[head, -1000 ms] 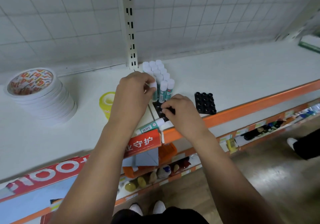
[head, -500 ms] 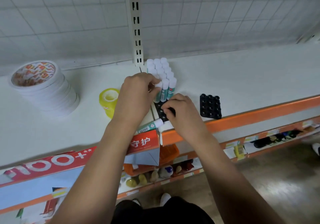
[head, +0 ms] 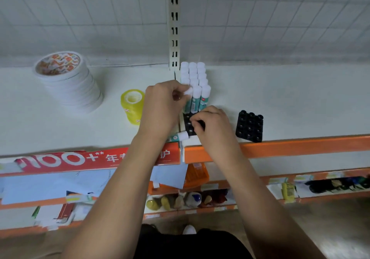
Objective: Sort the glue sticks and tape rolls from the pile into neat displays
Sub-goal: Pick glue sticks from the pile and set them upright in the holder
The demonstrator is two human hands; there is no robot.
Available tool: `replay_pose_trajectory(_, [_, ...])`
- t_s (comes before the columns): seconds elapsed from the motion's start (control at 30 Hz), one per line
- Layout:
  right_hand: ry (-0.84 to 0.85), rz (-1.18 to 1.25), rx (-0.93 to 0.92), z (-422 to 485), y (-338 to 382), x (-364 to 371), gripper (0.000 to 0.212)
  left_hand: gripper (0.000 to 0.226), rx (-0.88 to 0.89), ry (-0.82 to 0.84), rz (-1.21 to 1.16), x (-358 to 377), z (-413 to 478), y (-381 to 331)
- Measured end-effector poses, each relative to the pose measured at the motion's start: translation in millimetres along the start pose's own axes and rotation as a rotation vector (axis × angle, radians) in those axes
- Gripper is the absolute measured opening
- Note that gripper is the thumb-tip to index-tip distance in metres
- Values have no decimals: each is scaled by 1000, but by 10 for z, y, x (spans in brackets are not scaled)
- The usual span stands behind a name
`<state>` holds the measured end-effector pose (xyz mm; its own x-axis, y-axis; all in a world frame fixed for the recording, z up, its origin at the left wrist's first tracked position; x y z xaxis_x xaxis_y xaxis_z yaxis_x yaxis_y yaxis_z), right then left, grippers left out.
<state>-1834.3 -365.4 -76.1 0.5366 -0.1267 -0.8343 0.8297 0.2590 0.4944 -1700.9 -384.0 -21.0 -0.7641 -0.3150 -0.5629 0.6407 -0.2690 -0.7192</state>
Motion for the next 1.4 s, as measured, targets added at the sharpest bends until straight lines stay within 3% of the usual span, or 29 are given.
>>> replay_pose_trajectory(0.33, [73,36,-38,48,25,-32,19,20,-117,8,-52,13,-9,146])
replay_pose_trajectory(0.43, [75,91,-63,61,31,-95,18,28,-123,104,60,22,-73,195])
replay_pose_trajectory(0.53, [57,127,-87,72,20,-167,18,19,-63,246,171,2,-202,190])
replay_pose_trajectory(0.63, [77,186,-87,85,15,-184,16,15,-74,481,154,71,-371,225])
replay_pose_trajectory(0.73, [126,222,-90,82,25,-159,12,20,-154,573,130,105,-452,315])
replay_pose_trajectory(0.97, [188,310,-35,35,-45,-128,9,13,-73,538,154,191,-330,221])
replay_pose_trajectory(1.13, [117,328,26,47,-152,-223,6,12,47,422,168,222,-195,37])
replay_pose_trajectory(1.4, [11,503,127,116,-285,-418,3,14,92,335,128,274,-105,-119])
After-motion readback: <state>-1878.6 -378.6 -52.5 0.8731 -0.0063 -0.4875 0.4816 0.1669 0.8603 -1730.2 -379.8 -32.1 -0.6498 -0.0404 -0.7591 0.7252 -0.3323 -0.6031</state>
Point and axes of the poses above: each hand's wrist, its own z-axis towards the middle knuckle, its own x-axis out of the palm, y = z × x, the point moved 9 cm from there along z, towards the middle knuckle
